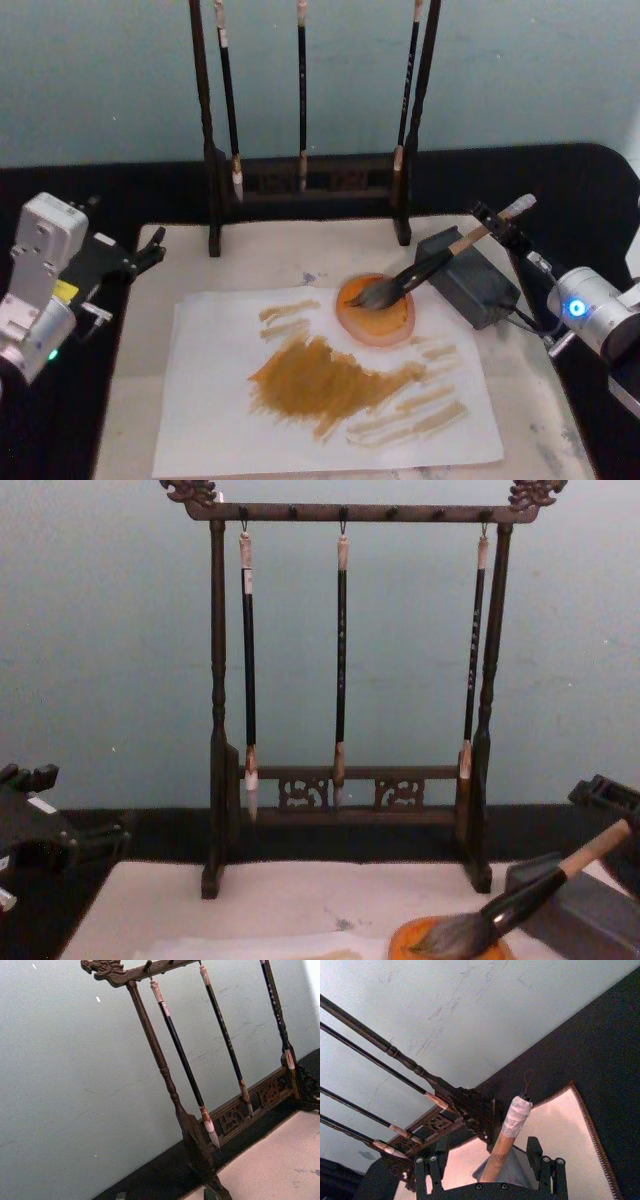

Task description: Pick up the brush from the inkstone, write on the paper, then place the brush back to its original position.

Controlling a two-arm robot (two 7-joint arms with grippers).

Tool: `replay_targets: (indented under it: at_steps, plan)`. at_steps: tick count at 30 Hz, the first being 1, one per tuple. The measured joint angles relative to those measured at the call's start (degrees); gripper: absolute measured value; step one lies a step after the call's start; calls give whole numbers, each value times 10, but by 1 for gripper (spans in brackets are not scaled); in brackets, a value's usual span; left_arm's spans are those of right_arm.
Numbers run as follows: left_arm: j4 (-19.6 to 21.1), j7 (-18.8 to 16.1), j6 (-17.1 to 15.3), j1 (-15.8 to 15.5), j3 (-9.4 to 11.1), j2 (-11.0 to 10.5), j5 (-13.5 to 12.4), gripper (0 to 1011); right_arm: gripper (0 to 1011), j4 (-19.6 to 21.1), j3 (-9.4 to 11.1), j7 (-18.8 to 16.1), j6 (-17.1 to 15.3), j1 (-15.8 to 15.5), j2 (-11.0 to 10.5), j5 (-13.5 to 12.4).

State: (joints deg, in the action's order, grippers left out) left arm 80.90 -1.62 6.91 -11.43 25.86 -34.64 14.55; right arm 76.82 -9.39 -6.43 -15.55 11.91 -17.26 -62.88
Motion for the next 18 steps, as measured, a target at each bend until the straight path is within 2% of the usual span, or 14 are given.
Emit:
replay_targets:
  at_steps: [18]
  plan:
    - [0, 0, 0, 0, 0, 0, 0, 1010, 1000, -2, -12, 15, 11, 0, -1, -36]
